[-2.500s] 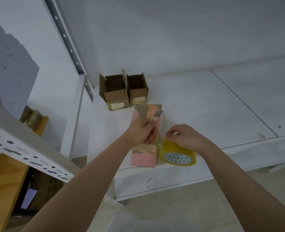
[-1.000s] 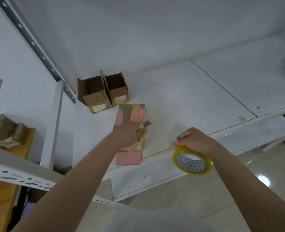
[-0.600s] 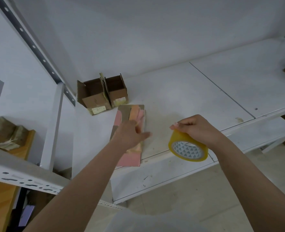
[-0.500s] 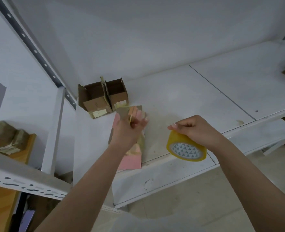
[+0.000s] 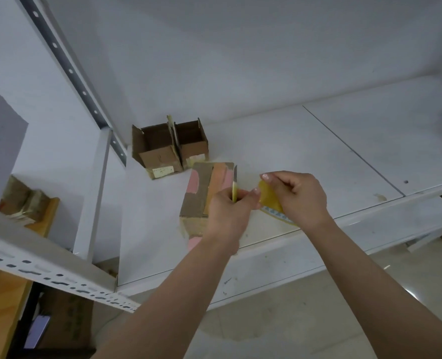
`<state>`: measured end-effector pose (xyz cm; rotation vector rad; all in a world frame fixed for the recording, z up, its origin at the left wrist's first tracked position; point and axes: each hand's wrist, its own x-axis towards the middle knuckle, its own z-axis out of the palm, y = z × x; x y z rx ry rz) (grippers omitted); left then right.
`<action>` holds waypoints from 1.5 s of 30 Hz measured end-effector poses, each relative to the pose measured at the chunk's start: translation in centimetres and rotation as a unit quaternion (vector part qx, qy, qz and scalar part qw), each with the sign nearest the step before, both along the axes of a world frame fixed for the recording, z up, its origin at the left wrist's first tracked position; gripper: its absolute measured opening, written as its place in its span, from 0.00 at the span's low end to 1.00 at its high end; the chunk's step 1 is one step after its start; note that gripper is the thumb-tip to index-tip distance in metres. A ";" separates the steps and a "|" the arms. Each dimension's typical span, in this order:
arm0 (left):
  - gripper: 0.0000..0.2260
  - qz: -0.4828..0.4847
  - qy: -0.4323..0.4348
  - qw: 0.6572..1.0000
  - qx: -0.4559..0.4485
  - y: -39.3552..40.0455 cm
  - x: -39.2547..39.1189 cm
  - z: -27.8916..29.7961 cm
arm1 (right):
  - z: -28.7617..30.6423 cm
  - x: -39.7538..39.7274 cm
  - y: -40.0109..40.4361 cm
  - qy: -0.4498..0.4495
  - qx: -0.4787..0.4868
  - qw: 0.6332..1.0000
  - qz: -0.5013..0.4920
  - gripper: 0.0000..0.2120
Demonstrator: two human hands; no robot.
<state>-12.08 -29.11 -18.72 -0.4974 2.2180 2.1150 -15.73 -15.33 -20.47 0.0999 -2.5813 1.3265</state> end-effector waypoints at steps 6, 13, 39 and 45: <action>0.07 -0.043 0.014 0.998 -0.052 -2.5 1.2 0.1 | -2.1 -0.5 -0.4 0.095 0.131 0.985 -0.061 0.07; 0.08 0.122 0.020 0.986 -0.109 -12.7 0.4 -1.6 | -4.2 -3.4 2.2 0.069 0.217 0.970 -0.081 0.10; 0.12 -0.098 0.111 0.973 -0.177 -11.0 2.3 -6.9 | -3.3 2.1 -5.1 0.001 0.035 0.993 0.115 0.10; 0.18 -0.085 0.112 0.965 -0.221 -9.8 2.5 -8.2 | -4.9 2.6 -4.0 -0.036 0.003 0.991 0.130 0.24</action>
